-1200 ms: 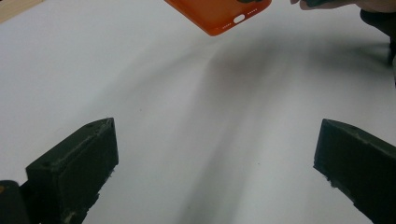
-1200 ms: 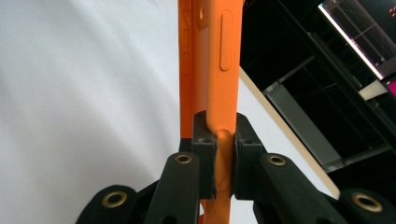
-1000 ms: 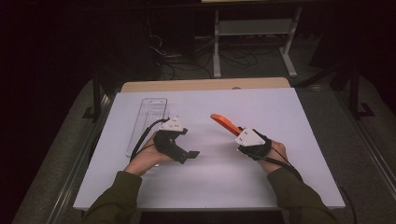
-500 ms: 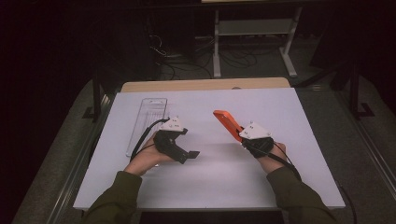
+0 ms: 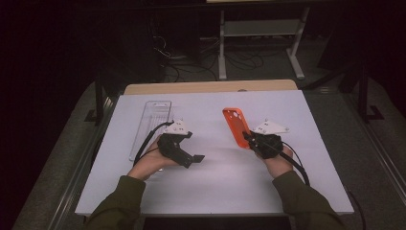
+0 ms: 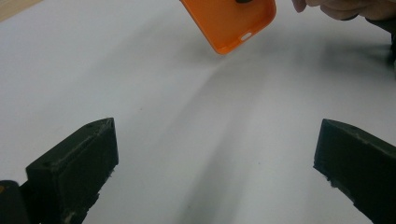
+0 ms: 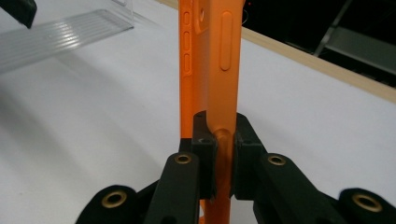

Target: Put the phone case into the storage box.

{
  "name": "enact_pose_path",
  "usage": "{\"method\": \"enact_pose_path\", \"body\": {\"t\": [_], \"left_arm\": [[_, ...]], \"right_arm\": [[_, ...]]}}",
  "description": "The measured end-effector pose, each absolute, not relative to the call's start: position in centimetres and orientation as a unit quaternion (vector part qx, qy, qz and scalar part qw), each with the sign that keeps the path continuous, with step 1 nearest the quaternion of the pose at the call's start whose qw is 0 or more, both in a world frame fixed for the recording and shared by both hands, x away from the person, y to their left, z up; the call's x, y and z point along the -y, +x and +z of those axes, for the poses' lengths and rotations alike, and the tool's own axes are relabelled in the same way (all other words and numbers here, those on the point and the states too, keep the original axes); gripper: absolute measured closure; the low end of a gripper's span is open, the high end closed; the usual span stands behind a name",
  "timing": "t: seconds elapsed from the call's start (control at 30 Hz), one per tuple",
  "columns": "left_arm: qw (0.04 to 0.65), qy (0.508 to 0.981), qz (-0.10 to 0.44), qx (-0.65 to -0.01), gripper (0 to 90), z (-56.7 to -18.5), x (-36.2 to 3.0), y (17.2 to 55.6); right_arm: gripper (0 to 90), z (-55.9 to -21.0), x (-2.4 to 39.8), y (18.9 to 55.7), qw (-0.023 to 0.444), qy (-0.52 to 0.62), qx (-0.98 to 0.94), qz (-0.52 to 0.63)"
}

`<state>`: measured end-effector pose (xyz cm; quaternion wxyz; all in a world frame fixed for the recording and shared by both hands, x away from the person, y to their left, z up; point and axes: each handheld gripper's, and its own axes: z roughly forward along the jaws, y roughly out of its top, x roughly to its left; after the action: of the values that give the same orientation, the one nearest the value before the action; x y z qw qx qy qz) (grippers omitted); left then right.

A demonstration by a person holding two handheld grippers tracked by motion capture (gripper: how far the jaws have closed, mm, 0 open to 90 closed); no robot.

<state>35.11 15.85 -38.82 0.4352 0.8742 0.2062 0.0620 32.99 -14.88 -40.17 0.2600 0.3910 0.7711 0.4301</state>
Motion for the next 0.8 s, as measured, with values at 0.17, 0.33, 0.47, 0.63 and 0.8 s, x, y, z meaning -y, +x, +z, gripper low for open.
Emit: {"method": "enact_pose_path", "body": {"t": [0.17, 0.33, 0.47, 0.63, 0.8], "left_arm": [[0.435, 0.874, 0.062, -0.207, 0.0, -38.82, -15.85, 35.11], [0.435, 0.874, 0.063, -0.209, 0.0, -38.83, -15.84, 35.11], [0.435, 0.873, 0.065, -0.211, 0.0, -38.79, -15.85, 35.15], [0.439, 0.867, 0.066, -0.228, 0.0, -38.71, -15.84, 35.23], [0.457, 0.851, 0.067, -0.251, 0.0, -38.06, -15.83, 35.43]], "right_arm": [[81.2, -40.2, 15.12, 33.16, 0.241, 0.406, -0.765, 0.438], [81.2, -40.24, 15.34, 33.31, 0.221, 0.427, -0.752, 0.451], [81.2, -40.29, 15.48, 33.36, 0.21, 0.439, -0.744, 0.458], [81.1, -40.34, 15.42, 33.31, 0.213, 0.442, -0.743, 0.455], [81.1, -40.39, 15.12, 33.28, 0.217, 0.441, -0.742, 0.456]]}}
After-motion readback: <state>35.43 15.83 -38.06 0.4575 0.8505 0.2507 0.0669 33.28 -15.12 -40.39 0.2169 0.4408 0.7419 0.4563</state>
